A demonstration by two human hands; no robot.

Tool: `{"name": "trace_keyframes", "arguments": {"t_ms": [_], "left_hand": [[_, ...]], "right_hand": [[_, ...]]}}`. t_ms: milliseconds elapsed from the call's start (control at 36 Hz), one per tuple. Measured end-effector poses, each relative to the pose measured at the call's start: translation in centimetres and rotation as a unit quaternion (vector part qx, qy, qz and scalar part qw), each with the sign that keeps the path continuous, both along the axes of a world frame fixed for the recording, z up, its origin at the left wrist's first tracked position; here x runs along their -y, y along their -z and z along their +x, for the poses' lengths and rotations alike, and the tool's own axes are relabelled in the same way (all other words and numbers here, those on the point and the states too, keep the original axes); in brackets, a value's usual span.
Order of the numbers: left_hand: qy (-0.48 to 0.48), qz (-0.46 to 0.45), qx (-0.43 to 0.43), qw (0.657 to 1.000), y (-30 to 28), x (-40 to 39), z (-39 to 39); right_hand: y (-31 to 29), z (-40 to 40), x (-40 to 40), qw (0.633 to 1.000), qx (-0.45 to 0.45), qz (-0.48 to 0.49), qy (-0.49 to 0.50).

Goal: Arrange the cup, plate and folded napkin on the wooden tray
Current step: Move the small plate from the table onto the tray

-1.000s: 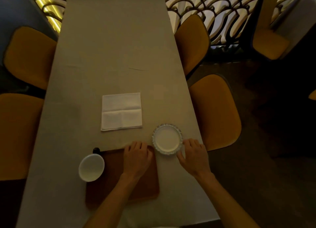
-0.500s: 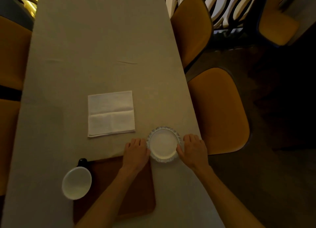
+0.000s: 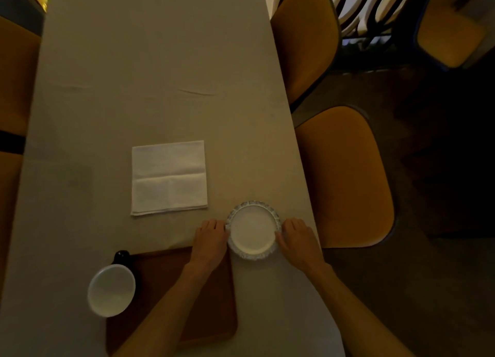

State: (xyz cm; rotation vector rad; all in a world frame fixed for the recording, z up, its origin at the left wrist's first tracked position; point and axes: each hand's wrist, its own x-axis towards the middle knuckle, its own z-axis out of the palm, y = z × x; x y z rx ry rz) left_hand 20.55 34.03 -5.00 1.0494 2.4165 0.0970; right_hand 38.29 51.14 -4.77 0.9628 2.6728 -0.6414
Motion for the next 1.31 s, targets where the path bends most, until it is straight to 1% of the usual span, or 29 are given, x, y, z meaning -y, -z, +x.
{"name": "trace_keyframes", "arguments": {"t_ms": [111, 306, 500, 667, 806, 944, 1083, 1306], "left_hand": [[-0.032, 0.007, 0.038, 0.999, -0.3, -0.2, -0.1], [-0.090, 0.007, 0.097, 0.991, -1.4, -1.1, -0.1], [-0.134, 0.014, 0.143, 0.980, -2.6, -1.8, -0.4], [-0.171, 0.071, 0.154, 0.971, -4.1, -2.3, -0.8], [-0.215, 0.106, 0.160, 0.958, -5.9, -2.2, -1.3], [-0.230, 0.122, 0.147, 0.954, -7.0, -0.9, -1.9], [-0.240, 0.156, 0.137, 0.948, -8.4, 1.6, -1.9], [-0.261, 0.149, 0.148, 0.942, -8.3, 6.9, -1.3]], "right_hand": [[0.4, -0.1, -0.1, 0.998, -0.013, -0.047, 0.028], [0.1, -0.7, -0.4, 0.992, 0.001, -0.117, 0.050], [-0.3, -1.3, -0.8, 0.978, -0.021, -0.164, 0.130], [-2.1, -1.6, -1.1, 0.967, -0.053, -0.192, 0.156], [-3.8, -2.4, -1.0, 0.967, -0.072, -0.189, 0.157], [-5.5, -3.4, -0.3, 0.964, -0.087, -0.196, 0.154], [-6.8, -4.5, 1.3, 0.968, -0.071, -0.200, 0.132], [-7.6, -5.3, 5.1, 0.968, -0.059, -0.219, 0.106]]}}
